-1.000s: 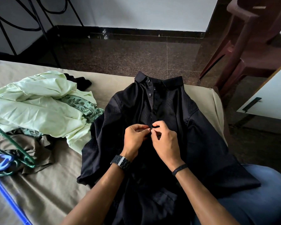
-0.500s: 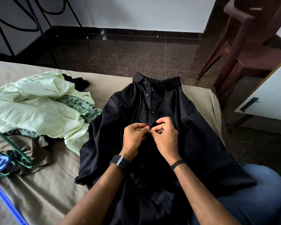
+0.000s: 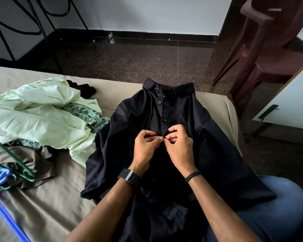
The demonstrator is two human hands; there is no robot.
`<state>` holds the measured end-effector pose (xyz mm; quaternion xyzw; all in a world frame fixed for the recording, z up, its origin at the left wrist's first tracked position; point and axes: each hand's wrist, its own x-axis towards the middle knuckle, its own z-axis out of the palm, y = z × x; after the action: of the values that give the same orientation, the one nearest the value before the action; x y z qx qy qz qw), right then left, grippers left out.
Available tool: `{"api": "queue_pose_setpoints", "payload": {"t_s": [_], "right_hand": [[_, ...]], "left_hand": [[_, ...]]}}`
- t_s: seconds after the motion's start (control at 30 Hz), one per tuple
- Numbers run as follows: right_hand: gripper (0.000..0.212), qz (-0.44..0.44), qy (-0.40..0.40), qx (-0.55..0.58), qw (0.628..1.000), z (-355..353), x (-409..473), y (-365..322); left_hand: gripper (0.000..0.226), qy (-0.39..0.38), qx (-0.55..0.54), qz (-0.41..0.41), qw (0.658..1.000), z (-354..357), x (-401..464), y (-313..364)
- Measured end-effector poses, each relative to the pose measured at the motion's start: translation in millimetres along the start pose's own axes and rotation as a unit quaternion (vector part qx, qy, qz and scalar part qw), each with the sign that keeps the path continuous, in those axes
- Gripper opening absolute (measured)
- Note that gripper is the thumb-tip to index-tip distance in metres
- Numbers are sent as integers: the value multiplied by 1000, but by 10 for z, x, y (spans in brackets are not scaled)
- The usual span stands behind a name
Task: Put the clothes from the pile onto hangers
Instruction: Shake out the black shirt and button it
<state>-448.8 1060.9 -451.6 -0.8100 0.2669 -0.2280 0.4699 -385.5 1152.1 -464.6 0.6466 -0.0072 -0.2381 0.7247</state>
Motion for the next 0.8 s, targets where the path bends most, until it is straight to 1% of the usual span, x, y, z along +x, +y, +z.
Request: {"api": "queue_pose_setpoints", "payload": {"t_s": [0.07, 0.17, 0.23, 0.3, 0.4, 0.47, 0.53, 0.6, 0.7, 0.73, 0.8], "right_hand": [[31, -6, -3, -2, 1000, -4, -1, 6], [28, 4, -10, 8, 1000, -19, 4, 5], [24, 33, -14, 17, 999, -35, 51, 6], [24, 69, -27, 36, 997, -47, 103, 6], [26, 83, -29, 49, 995, -47, 157, -10], [23, 79, -20, 41, 996, -54, 174, -44], [21, 81, -12, 43, 996, -53, 191, -75], [21, 81, -3, 46, 996, -38, 203, -93], [22, 78, 8, 43, 996, -7, 194, -108], [22, 78, 10, 43, 996, -1, 187, -107], [21, 78, 10, 45, 996, 9, 169, -94]], "left_hand": [[23, 1, -10, -4, 1000, -5, -15, 7], [25, 13, 11, 7, 1000, -25, 2, 13], [29, 10, 41, 25, 999, -27, 23, 29], [32, -4, 73, 47, 996, -37, 48, 42], [33, -16, 131, 81, 988, -44, 93, 75], [33, -5, 203, 118, 972, -31, 118, 108], [31, 14, 276, 163, 947, -5, 104, 153], [22, 18, 317, 211, 924, 15, 72, 172], [13, 10, 350, 289, 891, 20, 35, 105], [13, 11, 351, 300, 887, 19, 30, 73], [14, 19, 339, 300, 891, 22, 17, 33]]}}
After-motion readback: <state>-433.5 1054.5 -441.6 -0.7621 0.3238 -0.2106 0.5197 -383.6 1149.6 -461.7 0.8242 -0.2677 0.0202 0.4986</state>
